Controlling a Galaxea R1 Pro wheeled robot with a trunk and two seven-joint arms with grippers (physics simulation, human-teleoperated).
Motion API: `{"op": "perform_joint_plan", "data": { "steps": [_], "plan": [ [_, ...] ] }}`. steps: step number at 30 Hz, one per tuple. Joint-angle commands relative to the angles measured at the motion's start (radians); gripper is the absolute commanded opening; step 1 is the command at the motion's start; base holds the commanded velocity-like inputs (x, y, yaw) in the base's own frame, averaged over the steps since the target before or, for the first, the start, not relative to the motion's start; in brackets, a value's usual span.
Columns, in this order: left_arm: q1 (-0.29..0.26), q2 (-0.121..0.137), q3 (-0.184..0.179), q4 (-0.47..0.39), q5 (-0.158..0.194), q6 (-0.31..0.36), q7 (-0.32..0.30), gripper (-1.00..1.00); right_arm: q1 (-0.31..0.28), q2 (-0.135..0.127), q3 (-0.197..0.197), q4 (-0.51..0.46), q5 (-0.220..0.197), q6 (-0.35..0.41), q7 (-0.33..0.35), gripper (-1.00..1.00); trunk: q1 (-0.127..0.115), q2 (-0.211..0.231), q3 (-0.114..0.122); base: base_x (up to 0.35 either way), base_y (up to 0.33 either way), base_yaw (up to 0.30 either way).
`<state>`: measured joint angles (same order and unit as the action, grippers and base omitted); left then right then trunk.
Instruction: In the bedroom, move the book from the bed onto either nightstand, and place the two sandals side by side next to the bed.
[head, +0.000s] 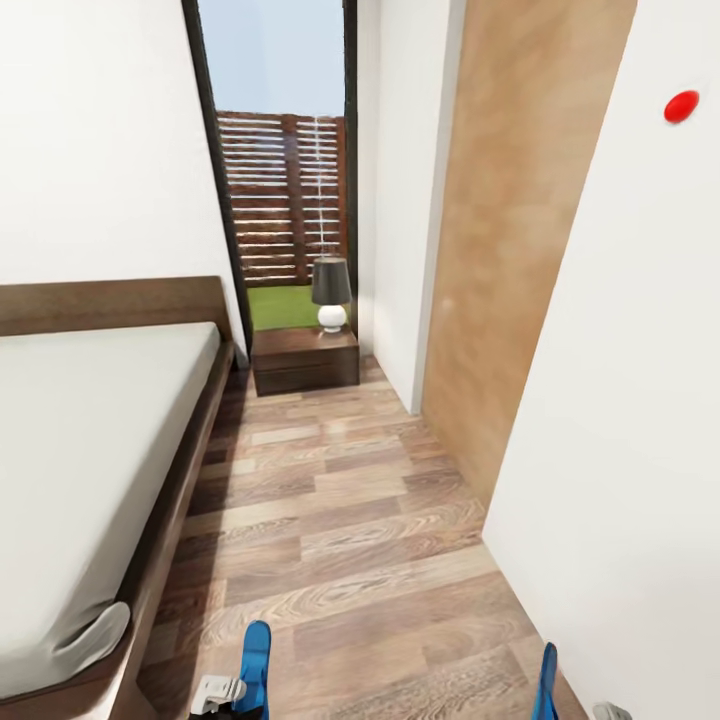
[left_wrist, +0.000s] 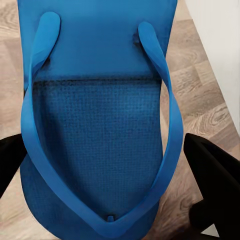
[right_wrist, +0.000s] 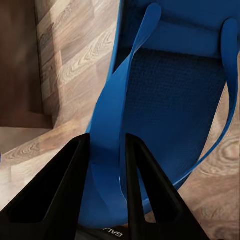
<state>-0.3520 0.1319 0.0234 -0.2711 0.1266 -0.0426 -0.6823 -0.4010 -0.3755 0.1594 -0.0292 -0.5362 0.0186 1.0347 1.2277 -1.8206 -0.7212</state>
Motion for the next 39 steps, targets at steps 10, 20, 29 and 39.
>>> {"op": "perform_joint_plan", "data": {
  "steps": [10,20,29,39],
  "plan": [
    [-0.001,0.000,0.003,0.001,0.004,-0.002,-0.005,-1.00,-0.001,0.000,0.006,0.000,-0.010,0.003,0.004,-1.00,0.000,0.000,-0.001,0.327,0.000,0.000],
    [-0.001,0.000,0.004,0.001,0.004,-0.002,-0.005,-1.00,-0.001,0.000,0.006,0.000,-0.010,0.003,0.004,-1.00,0.000,0.000,-0.001,0.328,0.000,0.000],
    [-0.001,0.000,0.003,0.001,0.004,-0.002,-0.005,-1.00,-0.001,0.000,0.006,0.000,-0.010,0.003,0.004,-1.00,0.000,0.000,-0.002,0.328,0.000,0.136],
    [-0.001,0.000,0.003,0.001,0.004,-0.002,-0.005,-1.00,0.000,0.000,0.007,0.000,-0.010,0.003,0.004,-1.00,0.000,0.000,-0.003,0.328,0.000,0.012]
  ]
}}
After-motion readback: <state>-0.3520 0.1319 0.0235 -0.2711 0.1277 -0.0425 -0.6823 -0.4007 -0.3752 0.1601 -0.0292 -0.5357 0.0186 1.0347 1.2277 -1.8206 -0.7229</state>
